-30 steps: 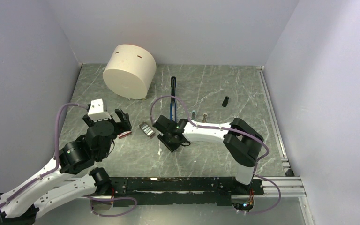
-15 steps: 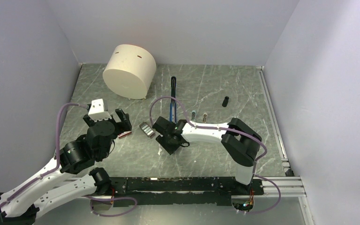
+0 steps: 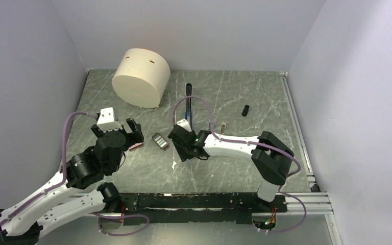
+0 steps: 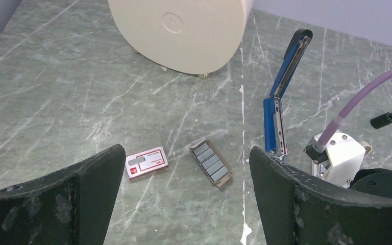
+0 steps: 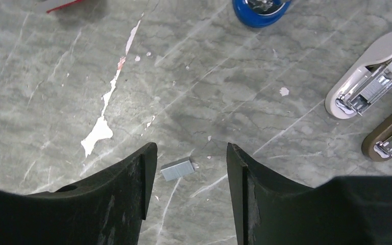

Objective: Load the staples into the stapler

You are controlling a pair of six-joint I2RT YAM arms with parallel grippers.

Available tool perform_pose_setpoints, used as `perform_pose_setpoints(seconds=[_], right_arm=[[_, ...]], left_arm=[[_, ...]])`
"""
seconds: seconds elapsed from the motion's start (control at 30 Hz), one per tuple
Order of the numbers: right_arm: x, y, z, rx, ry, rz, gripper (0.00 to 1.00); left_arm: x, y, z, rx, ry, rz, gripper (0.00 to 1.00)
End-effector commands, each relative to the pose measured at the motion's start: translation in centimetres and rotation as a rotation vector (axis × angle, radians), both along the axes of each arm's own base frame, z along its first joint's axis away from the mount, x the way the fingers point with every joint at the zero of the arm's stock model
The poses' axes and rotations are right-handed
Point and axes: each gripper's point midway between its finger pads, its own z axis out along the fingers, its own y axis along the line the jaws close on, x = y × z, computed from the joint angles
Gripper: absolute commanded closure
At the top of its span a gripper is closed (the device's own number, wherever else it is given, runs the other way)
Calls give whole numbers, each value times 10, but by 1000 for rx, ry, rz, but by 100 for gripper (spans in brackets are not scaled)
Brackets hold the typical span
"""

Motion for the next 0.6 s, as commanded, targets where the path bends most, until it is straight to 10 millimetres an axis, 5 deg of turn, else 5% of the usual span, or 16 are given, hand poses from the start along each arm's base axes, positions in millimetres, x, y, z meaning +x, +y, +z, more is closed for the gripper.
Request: perform_pose_setpoints(seconds=[0.0,0.37,0.57], right_arm=[[5,-7,-6,-12,-29,-109,44],[-5,-9,-20,-46,-4,-85,46],[-10,-14,-25,-60,7,-81,56]], left_arm=[[1,-2,12,-34,-33,-7,5],[2,-5,11,-30,-26,-8,5],[2,-4,11,-35,-29,-8,5]])
